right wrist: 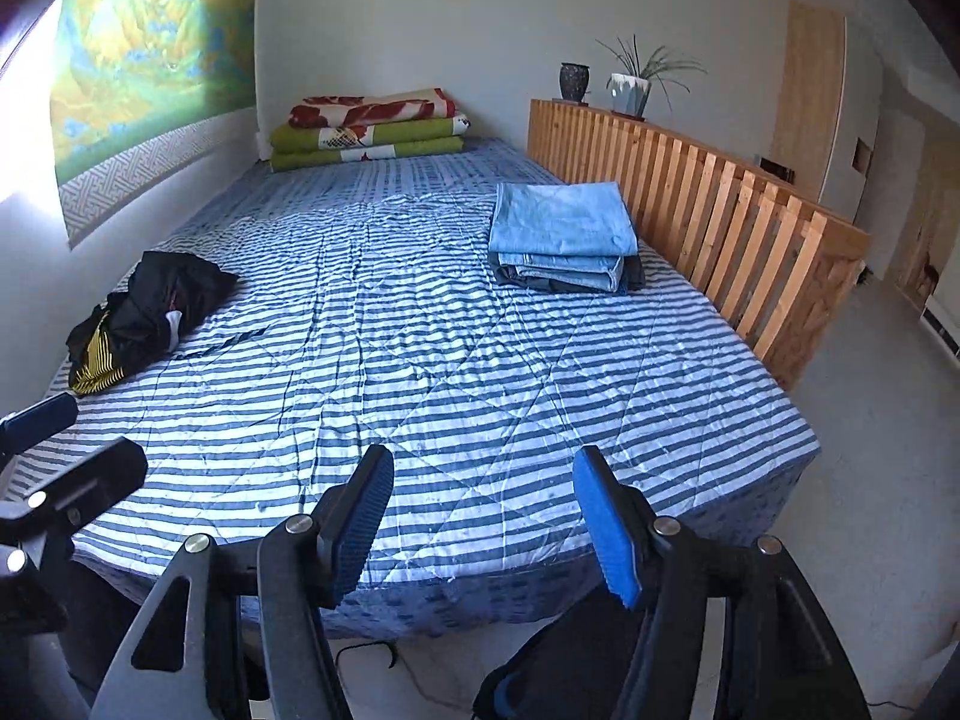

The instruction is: Fold large clothes

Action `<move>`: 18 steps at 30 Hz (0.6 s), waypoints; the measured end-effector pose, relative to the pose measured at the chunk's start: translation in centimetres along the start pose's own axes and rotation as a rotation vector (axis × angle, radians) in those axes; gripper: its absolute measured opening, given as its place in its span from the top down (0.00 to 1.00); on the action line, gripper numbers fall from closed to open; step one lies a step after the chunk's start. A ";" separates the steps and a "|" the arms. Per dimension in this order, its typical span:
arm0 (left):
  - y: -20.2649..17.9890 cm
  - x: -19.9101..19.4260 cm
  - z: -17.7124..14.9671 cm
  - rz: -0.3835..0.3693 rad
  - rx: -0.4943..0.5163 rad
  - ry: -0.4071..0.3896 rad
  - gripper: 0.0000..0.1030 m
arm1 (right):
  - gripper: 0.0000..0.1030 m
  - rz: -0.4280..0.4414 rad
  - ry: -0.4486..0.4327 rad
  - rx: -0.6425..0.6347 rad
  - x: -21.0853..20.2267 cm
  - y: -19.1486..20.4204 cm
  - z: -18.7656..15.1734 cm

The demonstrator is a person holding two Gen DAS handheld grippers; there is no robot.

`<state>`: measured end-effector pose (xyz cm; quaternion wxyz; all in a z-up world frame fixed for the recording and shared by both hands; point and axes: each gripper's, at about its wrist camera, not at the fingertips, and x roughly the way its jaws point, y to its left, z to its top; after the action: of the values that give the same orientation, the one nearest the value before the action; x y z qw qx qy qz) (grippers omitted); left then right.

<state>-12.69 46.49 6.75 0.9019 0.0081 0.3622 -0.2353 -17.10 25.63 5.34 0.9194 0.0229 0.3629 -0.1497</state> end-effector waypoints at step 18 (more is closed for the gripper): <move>-0.7 6.8 0.7 -0.013 0.009 0.111 0.00 | 0.42 -0.030 0.048 0.023 4.2 -0.7 0.1</move>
<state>-8.28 42.87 2.87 0.8788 0.0229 0.4108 -0.2418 -14.33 23.90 2.58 0.9078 0.0316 0.3833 -0.1671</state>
